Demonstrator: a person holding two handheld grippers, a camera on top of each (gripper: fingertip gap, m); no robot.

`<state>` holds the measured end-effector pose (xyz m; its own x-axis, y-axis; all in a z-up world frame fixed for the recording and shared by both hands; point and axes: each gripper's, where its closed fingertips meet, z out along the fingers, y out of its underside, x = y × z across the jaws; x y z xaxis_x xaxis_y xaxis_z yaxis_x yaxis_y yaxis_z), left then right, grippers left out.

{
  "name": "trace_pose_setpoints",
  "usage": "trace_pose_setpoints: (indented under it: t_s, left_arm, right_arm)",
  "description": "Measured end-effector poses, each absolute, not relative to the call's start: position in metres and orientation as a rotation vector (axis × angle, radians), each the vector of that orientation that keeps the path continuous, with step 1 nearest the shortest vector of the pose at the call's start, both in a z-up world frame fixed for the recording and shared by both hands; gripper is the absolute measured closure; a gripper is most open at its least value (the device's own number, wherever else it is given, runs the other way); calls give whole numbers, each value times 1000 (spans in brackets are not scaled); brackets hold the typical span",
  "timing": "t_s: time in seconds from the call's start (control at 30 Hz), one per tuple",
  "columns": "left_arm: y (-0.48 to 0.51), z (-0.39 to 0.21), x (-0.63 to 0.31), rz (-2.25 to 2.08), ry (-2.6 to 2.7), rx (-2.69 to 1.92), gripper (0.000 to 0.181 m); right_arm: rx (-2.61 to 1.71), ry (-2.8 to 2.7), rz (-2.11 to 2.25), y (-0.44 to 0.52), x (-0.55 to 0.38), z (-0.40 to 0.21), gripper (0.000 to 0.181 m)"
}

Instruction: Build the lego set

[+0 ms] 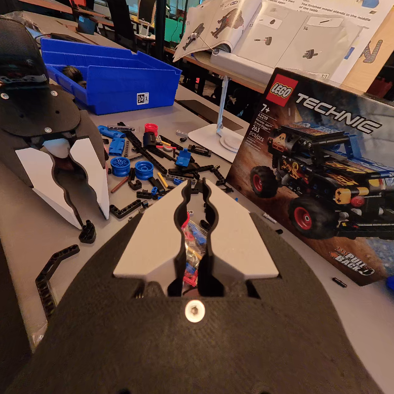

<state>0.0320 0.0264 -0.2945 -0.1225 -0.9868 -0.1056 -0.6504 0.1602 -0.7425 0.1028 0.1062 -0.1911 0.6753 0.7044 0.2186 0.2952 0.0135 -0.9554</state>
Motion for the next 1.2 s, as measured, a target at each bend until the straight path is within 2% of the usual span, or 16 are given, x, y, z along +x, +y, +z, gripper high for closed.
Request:
trace_pose_setpoints:
  t_s: [1.2]
  left_arm:
    - [27, -295, 31, -730, 1842, -1562, 160]
  right_arm:
    - [-1592, -886, 348, 106, 101, -198, 173]
